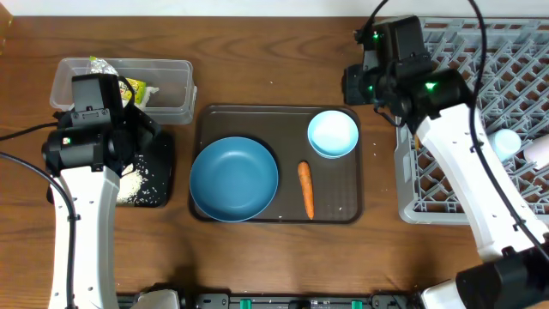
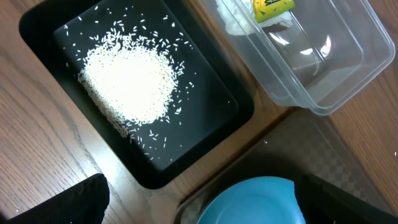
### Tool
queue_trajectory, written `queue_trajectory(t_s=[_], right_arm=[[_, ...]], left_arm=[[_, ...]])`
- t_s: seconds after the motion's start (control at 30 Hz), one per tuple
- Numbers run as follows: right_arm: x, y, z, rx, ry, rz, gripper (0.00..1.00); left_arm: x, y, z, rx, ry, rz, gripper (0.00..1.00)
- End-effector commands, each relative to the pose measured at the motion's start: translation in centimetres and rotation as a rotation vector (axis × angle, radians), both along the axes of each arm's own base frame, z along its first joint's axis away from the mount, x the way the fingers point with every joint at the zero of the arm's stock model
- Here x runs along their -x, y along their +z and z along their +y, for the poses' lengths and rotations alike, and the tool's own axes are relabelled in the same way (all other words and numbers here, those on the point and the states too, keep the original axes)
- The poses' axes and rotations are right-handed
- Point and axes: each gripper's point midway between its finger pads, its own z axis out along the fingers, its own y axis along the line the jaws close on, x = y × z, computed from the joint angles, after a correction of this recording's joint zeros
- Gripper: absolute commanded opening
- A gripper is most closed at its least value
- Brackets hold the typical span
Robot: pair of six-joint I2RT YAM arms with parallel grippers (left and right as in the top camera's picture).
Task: Sort waste into correct bins and load items into the dishwasher rack
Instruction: 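Move the right gripper to the light-blue bowl and grasp its rim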
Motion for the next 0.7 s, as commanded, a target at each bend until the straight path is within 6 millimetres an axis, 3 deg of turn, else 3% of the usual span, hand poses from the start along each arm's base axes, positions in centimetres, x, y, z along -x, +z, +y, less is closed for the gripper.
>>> queue_trajectory(t_s=[0.0,0.23,0.37,0.43,0.6,0.63,0.67], right_arm=[[1.4,-4.7,2.9,0.008,0.113,0.108,0.34],[1.8,-15.2,6.4,0.189,0.055,0.226,0.37],[2.1,-19.4,6.8,0.262,0.013,0.274,0.37],[2.4,-20.9,6.6,0.300,-0.004,0.290,0.37],[2.8,-22.5,6.6,0.325,-0.006,0.318,0.36],[2.8,-22.6,6.6,0.327,-0.006,0.319,0.31],[2.8,-22.6,6.5,0.328,-0.006,0.320,0.16]], left_arm=[[0.0,0.2,0.1,-0.007,-0.003,0.002,0.98],[0.0,0.2,0.1,-0.007,-0.003,0.002,0.98],[0.0,0.2,0.1,-0.007,-0.003,0.002,0.98],[0.0,0.2,0.1,-0.007,-0.003,0.002,0.98],[0.0,0.2,0.1,-0.007,-0.003,0.002,0.98],[0.0,0.2,0.1,-0.007,-0.003,0.002,0.98],[0.0,0.2,0.1,-0.007,-0.003,0.002,0.98]])
